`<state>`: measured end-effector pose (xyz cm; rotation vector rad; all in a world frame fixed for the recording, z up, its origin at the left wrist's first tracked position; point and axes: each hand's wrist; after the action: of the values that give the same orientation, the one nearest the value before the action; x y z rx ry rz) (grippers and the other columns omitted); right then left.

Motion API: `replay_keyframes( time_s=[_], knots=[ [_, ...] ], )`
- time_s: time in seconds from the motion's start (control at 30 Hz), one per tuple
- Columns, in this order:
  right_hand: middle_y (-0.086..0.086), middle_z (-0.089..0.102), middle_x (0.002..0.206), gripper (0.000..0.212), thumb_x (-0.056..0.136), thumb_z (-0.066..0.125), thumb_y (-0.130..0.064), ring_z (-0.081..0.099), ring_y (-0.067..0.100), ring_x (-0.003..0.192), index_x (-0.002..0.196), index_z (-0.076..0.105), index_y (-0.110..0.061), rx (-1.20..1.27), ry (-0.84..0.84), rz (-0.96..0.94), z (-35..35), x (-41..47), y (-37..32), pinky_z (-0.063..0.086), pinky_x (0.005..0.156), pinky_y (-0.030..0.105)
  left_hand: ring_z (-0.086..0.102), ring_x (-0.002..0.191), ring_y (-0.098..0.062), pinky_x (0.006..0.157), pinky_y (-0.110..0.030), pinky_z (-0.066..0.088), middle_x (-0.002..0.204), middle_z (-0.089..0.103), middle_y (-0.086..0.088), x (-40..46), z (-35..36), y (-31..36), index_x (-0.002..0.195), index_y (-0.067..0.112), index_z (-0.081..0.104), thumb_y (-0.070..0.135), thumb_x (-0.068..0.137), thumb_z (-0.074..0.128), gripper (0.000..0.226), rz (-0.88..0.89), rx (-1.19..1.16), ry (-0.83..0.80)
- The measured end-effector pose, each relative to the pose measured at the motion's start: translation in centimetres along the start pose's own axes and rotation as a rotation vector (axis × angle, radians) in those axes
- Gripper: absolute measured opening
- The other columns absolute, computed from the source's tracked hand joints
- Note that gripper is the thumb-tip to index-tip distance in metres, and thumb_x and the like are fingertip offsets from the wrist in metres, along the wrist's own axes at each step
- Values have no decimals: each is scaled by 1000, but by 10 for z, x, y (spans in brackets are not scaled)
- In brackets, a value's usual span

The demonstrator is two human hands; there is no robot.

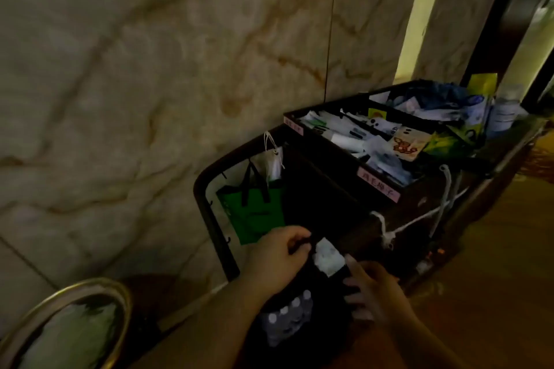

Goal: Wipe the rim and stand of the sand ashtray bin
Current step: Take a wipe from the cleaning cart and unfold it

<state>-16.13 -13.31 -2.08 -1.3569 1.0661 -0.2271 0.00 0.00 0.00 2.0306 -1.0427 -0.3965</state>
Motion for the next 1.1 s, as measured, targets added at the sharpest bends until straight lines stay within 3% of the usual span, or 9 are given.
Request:
replay_keyframes(
  time_s=[0.13, 0.23, 0.33, 0.43, 0.53, 0.67, 0.8, 0.97, 1.1],
  knots=[
    [2, 74, 101, 47, 89, 58, -65, 74, 29, 86, 110, 57, -22, 74, -119, 150, 5, 14, -2, 60, 74, 46, 52, 127, -7, 91, -15, 37, 151, 47, 9, 19, 18, 5, 151, 41, 40, 56, 99, 49, 55, -45, 77, -199],
    [1, 83, 82, 53, 88, 46, -74, 79, 26, 74, 98, 66, -26, 62, -79, 153, 6, 23, 4, 63, 76, 43, 55, 111, 5, 83, -7, 39, 139, 62, 11, 24, 25, 2, 142, 40, 53, 53, 101, 48, 43, -45, 82, -197],
    [-1, 83, 84, 48, 86, 55, -73, 79, 23, 75, 96, 71, -29, 15, -103, 90, 7, 20, 5, 62, 67, 37, 55, 101, 11, 78, 3, 38, 126, 67, 14, 26, 23, 0, 132, 35, 64, 45, 99, 55, 35, -10, 92, -167],
    [-2, 80, 81, 28, 91, 65, -53, 77, 17, 70, 91, 74, -27, -66, -120, -19, 12, 17, 6, 58, 64, 32, 61, 113, -1, 93, -14, 47, 129, 65, 11, 27, 22, -3, 141, 35, 56, 43, 97, 61, 45, -78, 9, -226],
    [-1, 79, 74, 24, 98, 61, -42, 75, 16, 66, 90, 73, -23, -71, -118, -65, 15, 13, -1, 57, 61, 29, 61, 118, -7, 101, -24, 50, 131, 65, 4, 29, 20, -2, 145, 33, 52, 39, 98, 63, 49, -121, -70, -276],
    [-1, 78, 69, 29, 98, 61, -42, 74, 18, 65, 90, 73, -18, -92, -108, -102, 15, 6, -9, 59, 63, 31, 65, 102, -3, 96, -26, 56, 112, 67, 8, 28, 19, 2, 132, 33, 63, 30, 93, 70, 39, -123, -154, -230],
    [-3, 77, 71, 29, 99, 59, -43, 75, 15, 66, 79, 74, -28, -133, -90, -212, 19, -2, -9, 59, 64, 30, 70, 100, -18, 94, -37, 58, 107, 71, -3, 21, 7, 4, 115, 35, 71, 23, 90, 74, 28, -114, -255, -165],
    [-3, 72, 60, 35, 101, 57, -35, 65, 9, 53, 70, 72, -33, -176, -86, -398, 46, -18, -18, 48, 49, 23, 73, 79, -7, 68, -20, 59, 85, 74, 7, -1, -34, -3, 93, 40, 79, 14, 88, 77, 27, -215, -557, -97],
    [-5, 64, 49, 41, 102, 56, -35, 56, 3, 41, 63, 66, -26, -227, -147, -546, 84, -37, -28, 41, 42, 16, 76, 85, -13, 69, -25, 60, 92, 78, 3, -31, -76, -18, 94, 32, 81, 13, 87, 78, 21, -263, -694, -30]
  ],
)
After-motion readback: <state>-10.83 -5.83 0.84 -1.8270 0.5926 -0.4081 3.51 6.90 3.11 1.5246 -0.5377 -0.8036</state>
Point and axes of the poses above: each hand's wrist, its own x-axis towards the middle knuckle, its own z-axis out of the palm, y = z × x
